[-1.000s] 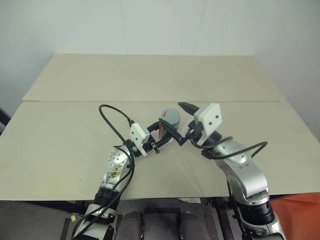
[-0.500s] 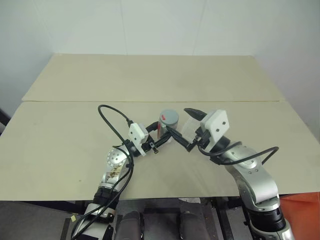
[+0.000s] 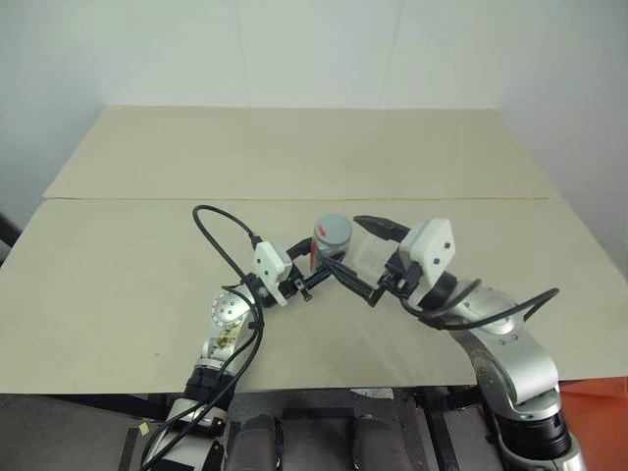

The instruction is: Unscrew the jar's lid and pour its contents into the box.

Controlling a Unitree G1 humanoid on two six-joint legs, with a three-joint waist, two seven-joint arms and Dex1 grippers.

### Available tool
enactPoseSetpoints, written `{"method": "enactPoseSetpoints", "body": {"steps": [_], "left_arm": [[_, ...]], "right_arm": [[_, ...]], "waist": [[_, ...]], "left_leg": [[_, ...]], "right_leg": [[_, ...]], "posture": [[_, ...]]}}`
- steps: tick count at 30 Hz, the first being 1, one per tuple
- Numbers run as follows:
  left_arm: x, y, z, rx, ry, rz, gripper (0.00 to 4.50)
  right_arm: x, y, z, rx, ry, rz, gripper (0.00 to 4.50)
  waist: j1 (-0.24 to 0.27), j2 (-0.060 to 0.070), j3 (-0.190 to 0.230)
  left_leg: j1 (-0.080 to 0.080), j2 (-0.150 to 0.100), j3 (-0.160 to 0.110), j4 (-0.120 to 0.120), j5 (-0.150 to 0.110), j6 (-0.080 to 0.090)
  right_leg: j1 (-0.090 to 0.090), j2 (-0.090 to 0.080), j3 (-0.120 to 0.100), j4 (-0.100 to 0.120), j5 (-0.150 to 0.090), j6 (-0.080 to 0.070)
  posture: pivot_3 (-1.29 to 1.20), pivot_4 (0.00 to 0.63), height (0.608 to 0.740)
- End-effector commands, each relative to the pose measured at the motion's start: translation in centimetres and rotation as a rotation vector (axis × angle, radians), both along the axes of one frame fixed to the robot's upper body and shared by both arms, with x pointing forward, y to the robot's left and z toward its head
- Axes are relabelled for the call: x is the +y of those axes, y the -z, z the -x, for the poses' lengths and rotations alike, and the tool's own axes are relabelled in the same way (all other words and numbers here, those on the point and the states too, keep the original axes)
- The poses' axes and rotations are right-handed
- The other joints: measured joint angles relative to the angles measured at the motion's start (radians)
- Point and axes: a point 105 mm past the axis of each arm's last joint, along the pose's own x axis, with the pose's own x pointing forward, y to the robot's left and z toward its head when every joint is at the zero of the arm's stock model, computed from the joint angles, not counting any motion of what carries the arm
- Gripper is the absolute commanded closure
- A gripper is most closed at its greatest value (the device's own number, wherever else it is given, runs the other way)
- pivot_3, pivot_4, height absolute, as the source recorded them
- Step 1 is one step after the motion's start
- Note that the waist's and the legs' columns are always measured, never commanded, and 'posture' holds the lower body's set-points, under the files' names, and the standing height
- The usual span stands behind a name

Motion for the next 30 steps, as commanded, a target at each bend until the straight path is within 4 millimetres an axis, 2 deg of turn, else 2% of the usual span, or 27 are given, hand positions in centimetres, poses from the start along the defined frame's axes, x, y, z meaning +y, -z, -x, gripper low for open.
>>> {"method": "enactPoseSetpoints", "body": {"steps": [1,11,25,28,30], "left_arm": [[-0.4,-1.1,0.4,-0.053,0.011,0.012,2.53],[-0.7,-1.2,0.4,-0.061,0.014,0.013,2.53],[-0.7,-1.0,0.5,-0.056,0.011,0.017,2.53],[-0.7,-1.0,0.5,-0.057,0.011,0.015,2.53],[-0.7,-1.0,0.4,-0.057,0.013,0.011,2.53]], "right_arm": [[0.2,-1.3,-0.4,-0.041,0.035,-0.033,0.05],[1.2,-0.9,-0.9,0.011,0.007,-0.052,0.05],[1.5,-0.6,-1.4,0.068,0.01,-0.078,0.05],[1.5,-0.6,-1.3,0.067,0.011,-0.076,0.6],[1.5,-0.6,-1.4,0.068,0.012,-0.077,1.34]], "waist": [[0.001,0.0,0.0],[0.002,0.0,0.0],[0.001,0.0,0.0],[0.001,0.0,0.0],[0.001,0.0,0.0]], "left_leg": [[0.0,0.0,0.0,0.0,0.0,0.0],[0.0,0.0,0.0,0.0,0.0,0.0],[0.0,0.0,0.0,0.0,0.0,0.0],[0.0,0.0,0.0,0.0,0.0,0.0],[0.0,0.0,0.0,0.0,0.0,0.0]], "right_leg": [[0.0,0.0,0.0,0.0,0.0,0.0],[0.0,0.0,0.0,0.0,0.0,0.0],[0.0,0.0,0.0,0.0,0.0,0.0],[0.0,0.0,0.0,0.0,0.0,0.0],[0.0,0.0,0.0,0.0,0.0,0.0]], "posture": [[0.0,0.15,0.74],[0.0,0.15,0.74],[0.0,0.15,0.74],[0.0,0.15,0.74],[0.0,0.15,0.74]]}}
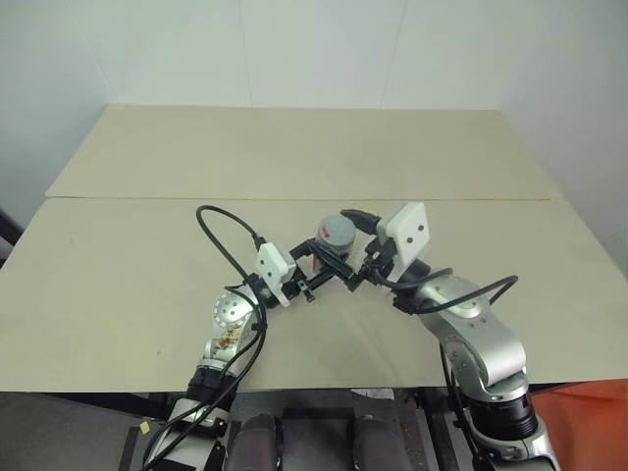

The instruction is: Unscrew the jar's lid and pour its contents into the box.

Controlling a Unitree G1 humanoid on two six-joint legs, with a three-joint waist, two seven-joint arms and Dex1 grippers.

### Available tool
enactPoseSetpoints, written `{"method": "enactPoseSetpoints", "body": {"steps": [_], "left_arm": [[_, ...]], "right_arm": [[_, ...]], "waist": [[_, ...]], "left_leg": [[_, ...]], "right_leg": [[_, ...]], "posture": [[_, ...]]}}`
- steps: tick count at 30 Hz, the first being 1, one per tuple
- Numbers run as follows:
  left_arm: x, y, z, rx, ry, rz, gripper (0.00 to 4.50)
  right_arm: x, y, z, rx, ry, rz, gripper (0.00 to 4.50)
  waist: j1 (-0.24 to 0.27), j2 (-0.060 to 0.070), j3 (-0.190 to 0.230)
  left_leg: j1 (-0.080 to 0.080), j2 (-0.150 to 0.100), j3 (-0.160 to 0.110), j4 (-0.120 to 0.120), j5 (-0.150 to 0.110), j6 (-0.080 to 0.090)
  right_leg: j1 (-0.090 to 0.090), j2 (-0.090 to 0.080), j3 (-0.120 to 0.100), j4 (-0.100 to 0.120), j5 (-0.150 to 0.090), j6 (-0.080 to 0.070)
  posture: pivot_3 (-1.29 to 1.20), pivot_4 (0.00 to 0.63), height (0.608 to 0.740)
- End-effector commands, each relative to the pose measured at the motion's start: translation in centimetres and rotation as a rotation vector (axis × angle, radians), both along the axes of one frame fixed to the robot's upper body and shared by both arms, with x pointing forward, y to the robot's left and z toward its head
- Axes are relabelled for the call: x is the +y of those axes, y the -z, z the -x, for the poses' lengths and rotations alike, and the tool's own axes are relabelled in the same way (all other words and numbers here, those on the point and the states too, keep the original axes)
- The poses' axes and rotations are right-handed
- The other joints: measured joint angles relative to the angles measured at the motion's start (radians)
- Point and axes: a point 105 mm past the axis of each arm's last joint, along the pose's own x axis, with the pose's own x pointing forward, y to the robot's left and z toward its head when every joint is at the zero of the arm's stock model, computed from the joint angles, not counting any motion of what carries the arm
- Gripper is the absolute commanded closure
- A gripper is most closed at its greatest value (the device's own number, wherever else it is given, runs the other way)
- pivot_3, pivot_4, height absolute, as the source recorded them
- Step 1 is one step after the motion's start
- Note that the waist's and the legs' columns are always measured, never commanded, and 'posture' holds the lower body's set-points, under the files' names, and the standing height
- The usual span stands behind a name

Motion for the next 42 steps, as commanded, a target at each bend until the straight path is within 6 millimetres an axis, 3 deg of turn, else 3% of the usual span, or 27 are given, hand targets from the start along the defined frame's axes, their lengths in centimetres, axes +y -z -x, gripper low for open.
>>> {"method": "enactPoseSetpoints", "body": {"steps": [1,9,24,31,42], "left_arm": [[-0.2,-0.9,0.3,-0.046,0.007,0.011,2.53],[0.2,-0.7,0.3,-0.041,0.004,0.002,2.53],[0.3,-0.1,0.6,-0.035,0.006,-0.02,2.53],[0.1,-0.1,0.9,-0.019,0.038,-0.023,2.53],[-0.3,-0.3,2.5,0.006,0.201,-0.011,2.53]], "right_arm": [[0.1,-1.3,0.4,-0.042,-0.012,-0.025,1.65],[-0.2,-1.1,0.4,-0.042,0.006,-0.014,1.73],[-0.6,-2.8,1.1,0.07,-0.098,-0.175,1.73],[-0.1,-3.0,2.1,-0.139,-0.1,0.006,1.73],[0.0,-2.7,2.6,-0.157,-0.276,0.008,1.73]], "waist": [[0.0,0.0,0.0],[0.0,0.0,0.0],[-0.001,0.0,0.0],[-0.001,0.0,0.0],[-0.001,0.0,0.0]], "left_leg": [[0.0,0.0,0.0,0.0,0.0,0.0],[0.0,0.0,0.0,0.0,0.0,0.0],[0.0,0.0,0.0,0.0,0.0,0.0],[0.0,0.0,0.0,0.0,0.0,0.0],[0.0,0.0,0.0,0.0,0.0,0.0]], "right_leg": [[0.0,0.0,0.0,0.0,0.0,0.0],[0.0,0.0,0.0,0.0,0.0,0.0],[0.0,0.0,0.0,0.0,0.0,0.0],[0.0,0.0,0.0,0.0,0.0,0.0],[0.0,0.0,0.0,0.0,0.0,0.0]], "posture": [[0.0,0.15,0.74],[0.0,0.15,0.74],[0.0,0.15,0.74],[0.0,0.15,0.74],[0.0,0.15,0.74]]}}
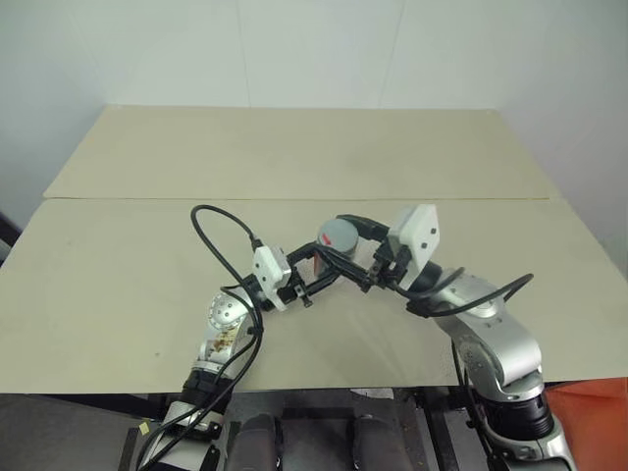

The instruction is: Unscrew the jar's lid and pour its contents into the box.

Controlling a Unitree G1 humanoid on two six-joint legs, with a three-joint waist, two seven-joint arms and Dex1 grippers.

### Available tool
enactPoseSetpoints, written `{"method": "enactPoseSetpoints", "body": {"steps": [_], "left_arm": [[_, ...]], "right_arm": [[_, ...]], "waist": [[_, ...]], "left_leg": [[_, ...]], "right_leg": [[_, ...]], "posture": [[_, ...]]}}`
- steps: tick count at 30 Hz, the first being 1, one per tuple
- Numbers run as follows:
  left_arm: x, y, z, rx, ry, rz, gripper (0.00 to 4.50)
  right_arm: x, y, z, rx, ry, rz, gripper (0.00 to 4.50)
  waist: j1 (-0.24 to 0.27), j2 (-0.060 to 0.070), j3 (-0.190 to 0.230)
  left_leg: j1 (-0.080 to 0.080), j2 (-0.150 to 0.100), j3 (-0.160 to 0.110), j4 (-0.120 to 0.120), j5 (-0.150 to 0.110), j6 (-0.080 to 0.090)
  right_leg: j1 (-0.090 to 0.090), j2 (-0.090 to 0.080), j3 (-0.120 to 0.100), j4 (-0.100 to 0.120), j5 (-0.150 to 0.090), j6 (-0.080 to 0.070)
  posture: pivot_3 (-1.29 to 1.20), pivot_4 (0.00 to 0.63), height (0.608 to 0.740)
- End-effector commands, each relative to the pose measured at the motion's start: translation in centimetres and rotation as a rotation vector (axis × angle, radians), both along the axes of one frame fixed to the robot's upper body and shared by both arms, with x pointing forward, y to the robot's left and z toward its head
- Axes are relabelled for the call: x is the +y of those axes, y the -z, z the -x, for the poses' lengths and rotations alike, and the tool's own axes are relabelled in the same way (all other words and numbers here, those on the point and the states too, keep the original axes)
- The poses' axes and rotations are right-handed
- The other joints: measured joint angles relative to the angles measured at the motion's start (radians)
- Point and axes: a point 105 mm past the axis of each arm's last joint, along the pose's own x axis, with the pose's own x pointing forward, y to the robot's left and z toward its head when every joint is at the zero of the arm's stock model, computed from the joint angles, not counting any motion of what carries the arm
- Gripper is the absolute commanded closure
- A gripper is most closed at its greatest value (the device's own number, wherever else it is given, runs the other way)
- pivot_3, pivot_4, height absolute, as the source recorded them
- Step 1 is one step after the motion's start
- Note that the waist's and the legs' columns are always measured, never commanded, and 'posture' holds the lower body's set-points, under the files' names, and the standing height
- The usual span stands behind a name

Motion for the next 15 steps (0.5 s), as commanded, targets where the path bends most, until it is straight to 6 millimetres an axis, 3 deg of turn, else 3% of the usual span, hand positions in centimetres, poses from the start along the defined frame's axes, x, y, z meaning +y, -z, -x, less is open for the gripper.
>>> {"method": "enactPoseSetpoints", "body": {"steps": [1,15], "left_arm": [[-0.5,-0.1,1.0,0.014,0.09,-0.008,2.53],[-0.1,0.5,3.0,0.073,0.279,-0.065,2.53]], "right_arm": [[0.2,-2.3,1.2,-0.1,-0.123,-0.023,1.73],[-1.8,-1.7,1.6,-0.042,-0.422,0.04,1.73]], "waist": [[0.0,0.0,0.0],[0.001,0.0,0.0]], "left_leg": [[0.0,0.0,0.0,0.0,0.0,0.0],[0.0,0.0,0.0,0.0,0.0,0.0]], "right_leg": [[0.0,0.0,0.0,0.0,0.0,0.0],[0.0,0.0,0.0,0.0,0.0,0.0]], "posture": [[0.0,0.15,0.74],[0.0,0.15,0.74]]}}
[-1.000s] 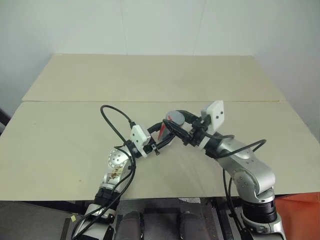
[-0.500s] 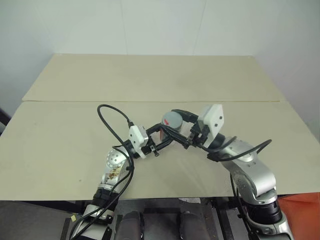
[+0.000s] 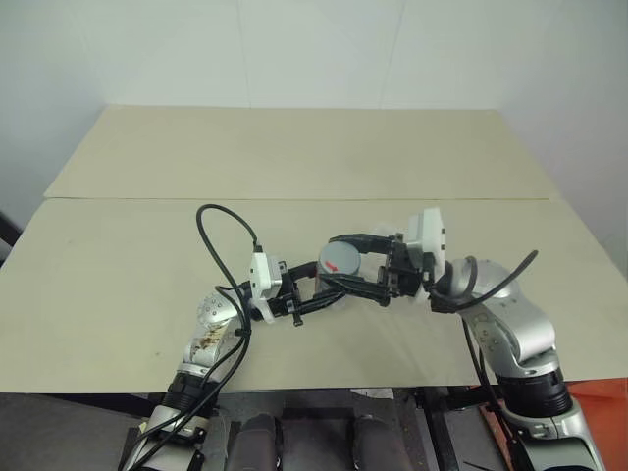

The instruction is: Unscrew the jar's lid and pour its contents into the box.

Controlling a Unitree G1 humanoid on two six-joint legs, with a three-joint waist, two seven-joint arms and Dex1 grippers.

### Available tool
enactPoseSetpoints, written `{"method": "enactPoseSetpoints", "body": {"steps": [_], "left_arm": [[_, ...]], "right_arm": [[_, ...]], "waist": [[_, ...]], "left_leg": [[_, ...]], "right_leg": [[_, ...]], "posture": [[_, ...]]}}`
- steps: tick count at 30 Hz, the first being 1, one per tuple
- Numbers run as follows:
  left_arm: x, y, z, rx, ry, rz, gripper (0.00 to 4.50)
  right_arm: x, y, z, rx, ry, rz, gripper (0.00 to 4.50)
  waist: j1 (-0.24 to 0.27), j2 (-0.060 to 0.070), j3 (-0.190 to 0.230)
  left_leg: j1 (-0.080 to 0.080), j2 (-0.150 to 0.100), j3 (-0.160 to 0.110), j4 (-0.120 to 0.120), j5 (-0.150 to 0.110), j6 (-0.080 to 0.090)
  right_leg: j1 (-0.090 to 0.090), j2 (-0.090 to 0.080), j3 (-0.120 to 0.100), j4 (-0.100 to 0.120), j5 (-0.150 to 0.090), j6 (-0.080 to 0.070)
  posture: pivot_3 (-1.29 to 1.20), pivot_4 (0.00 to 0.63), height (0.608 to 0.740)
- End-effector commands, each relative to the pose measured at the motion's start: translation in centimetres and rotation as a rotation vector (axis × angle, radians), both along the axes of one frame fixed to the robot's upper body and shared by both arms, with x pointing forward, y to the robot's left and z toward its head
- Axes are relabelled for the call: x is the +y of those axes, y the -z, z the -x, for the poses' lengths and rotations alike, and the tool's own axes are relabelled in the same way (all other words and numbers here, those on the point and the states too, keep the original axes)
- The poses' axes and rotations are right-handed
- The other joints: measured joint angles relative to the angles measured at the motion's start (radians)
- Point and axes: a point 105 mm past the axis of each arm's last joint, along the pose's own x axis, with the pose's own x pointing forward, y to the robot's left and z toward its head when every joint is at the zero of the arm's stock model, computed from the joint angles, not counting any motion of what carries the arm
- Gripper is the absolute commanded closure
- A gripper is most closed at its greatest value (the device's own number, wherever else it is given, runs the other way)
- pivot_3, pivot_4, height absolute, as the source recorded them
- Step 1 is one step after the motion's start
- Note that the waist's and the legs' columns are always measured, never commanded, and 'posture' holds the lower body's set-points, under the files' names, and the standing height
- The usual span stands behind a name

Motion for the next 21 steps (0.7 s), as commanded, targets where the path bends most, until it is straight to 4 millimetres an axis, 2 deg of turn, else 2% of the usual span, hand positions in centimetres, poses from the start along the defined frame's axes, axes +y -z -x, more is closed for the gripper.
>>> {"method": "enactPoseSetpoints", "body": {"steps": [1,8,14,21], "left_arm": [[-0.4,0.0,0.8,-0.003,0.046,-0.004,2.53],[-0.7,0.3,0.9,-0.018,0.044,-0.01,2.53],[-0.7,0.5,1.3,-0.015,0.074,-0.03,2.53],[-0.7,0.5,1.2,-0.039,0.079,-0.051,2.53]], "right_arm": [[-0.8,-2.4,0.6,-0.082,-0.081,-0.066,1.73],[-1.0,-3.0,0.1,-0.041,-0.119,-0.12,1.73],[-1.6,-2.8,0.2,-0.156,-0.181,-0.097,1.73],[-1.3,-3.5,-1.3,-0.064,-0.166,-0.087,1.73]], "waist": [[0.0,0.0,0.0],[0.001,0.0,0.0],[0.001,0.0,0.0],[0.001,0.0,0.0]], "left_leg": [[0.0,0.0,0.0,0.0,0.0,0.0],[0.0,0.0,0.0,0.0,0.0,0.0],[0.0,0.0,0.0,0.0,0.0,0.0],[0.001,0.001,0.0,0.0,0.0,0.0]], "right_leg": [[0.0,0.0,0.0,0.0,0.0,0.0],[0.0,0.0,0.0,0.0,0.0,0.0],[0.0,0.0,0.0,0.0,0.0,0.0],[0.0,0.0,0.0,0.001,0.0,0.0]], "posture": [[0.0,0.15,0.74],[0.0,0.15,0.74],[0.0,0.15,0.74],[0.0,0.15,0.74]]}}
